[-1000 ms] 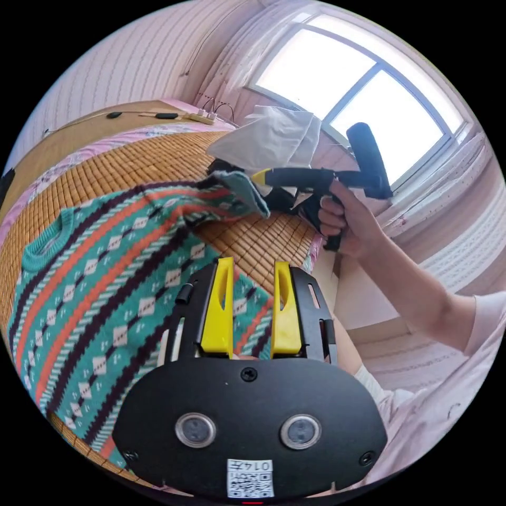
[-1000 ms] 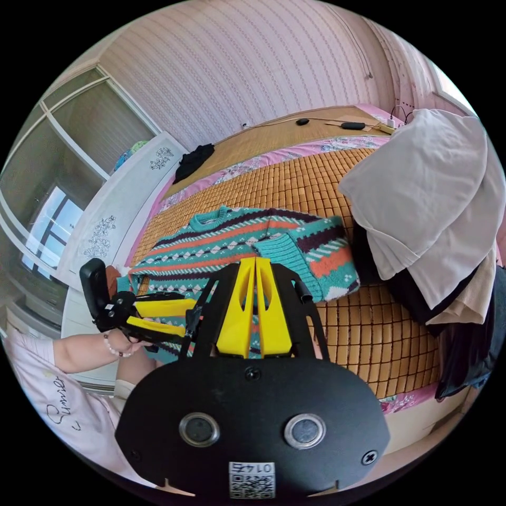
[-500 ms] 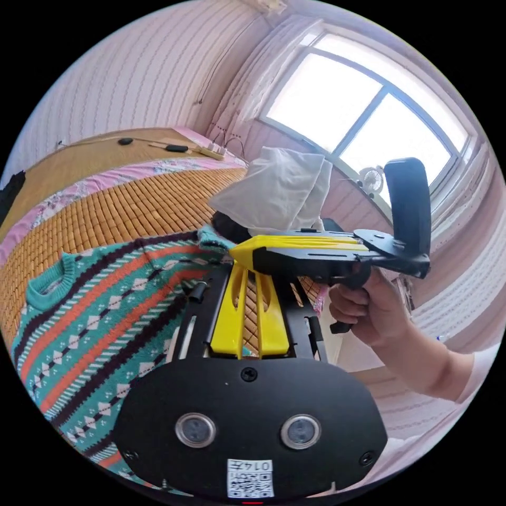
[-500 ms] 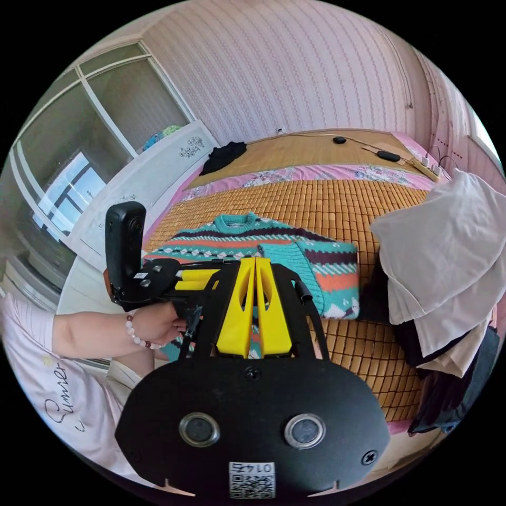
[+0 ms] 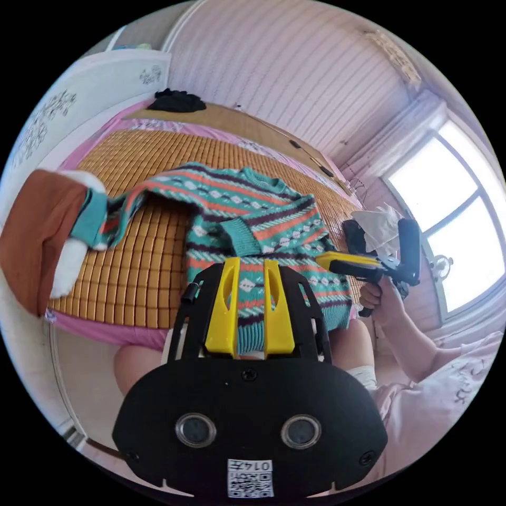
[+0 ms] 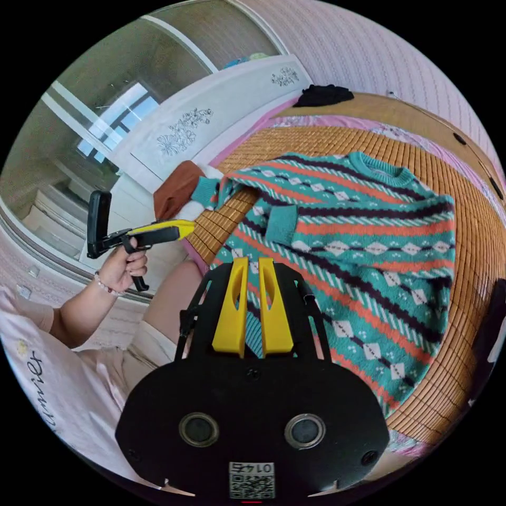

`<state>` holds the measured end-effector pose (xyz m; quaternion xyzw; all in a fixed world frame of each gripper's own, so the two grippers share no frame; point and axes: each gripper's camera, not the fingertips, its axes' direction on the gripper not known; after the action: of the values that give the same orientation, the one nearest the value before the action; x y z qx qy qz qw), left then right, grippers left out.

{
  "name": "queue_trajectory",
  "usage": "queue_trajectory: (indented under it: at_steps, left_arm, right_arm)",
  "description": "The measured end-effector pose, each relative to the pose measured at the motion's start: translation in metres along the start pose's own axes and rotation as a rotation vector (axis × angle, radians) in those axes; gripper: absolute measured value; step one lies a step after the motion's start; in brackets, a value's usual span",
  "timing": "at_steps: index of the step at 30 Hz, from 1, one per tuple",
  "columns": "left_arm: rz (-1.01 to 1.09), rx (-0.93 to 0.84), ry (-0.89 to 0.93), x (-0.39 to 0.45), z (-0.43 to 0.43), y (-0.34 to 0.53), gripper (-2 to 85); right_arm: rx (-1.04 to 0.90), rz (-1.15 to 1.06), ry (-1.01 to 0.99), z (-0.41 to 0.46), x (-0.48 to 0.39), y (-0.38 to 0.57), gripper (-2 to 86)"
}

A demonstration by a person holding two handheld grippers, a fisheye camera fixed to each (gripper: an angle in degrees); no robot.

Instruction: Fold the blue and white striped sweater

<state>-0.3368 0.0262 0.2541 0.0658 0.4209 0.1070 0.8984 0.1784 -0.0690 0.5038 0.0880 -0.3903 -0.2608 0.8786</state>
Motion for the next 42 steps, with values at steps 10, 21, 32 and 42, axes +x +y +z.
queue_trajectory:
  at_steps: [10,21,32,42]
  left_arm:
    - [-0.094,-0.002,0.083,-0.051,0.006,0.005,7.9]
    - [-0.118,-0.233,-0.078,-0.075,0.067,-0.009,6.4]
    - [0.042,-0.368,0.168,-0.049,0.094,-0.01,0.2]
    - [-0.242,0.151,-0.121,-0.149,-0.011,-0.027,9.0]
  right_arm:
    - [-0.112,0.272,0.287,0.025,0.075,0.015,7.2]
    - [-0.249,0.385,0.497,0.092,0.125,0.002,1.8]
    - [-0.311,0.516,0.667,0.09,0.166,0.021,0.3]
    - [-0.132,0.06,0.569,0.125,0.05,-0.096,6.6]
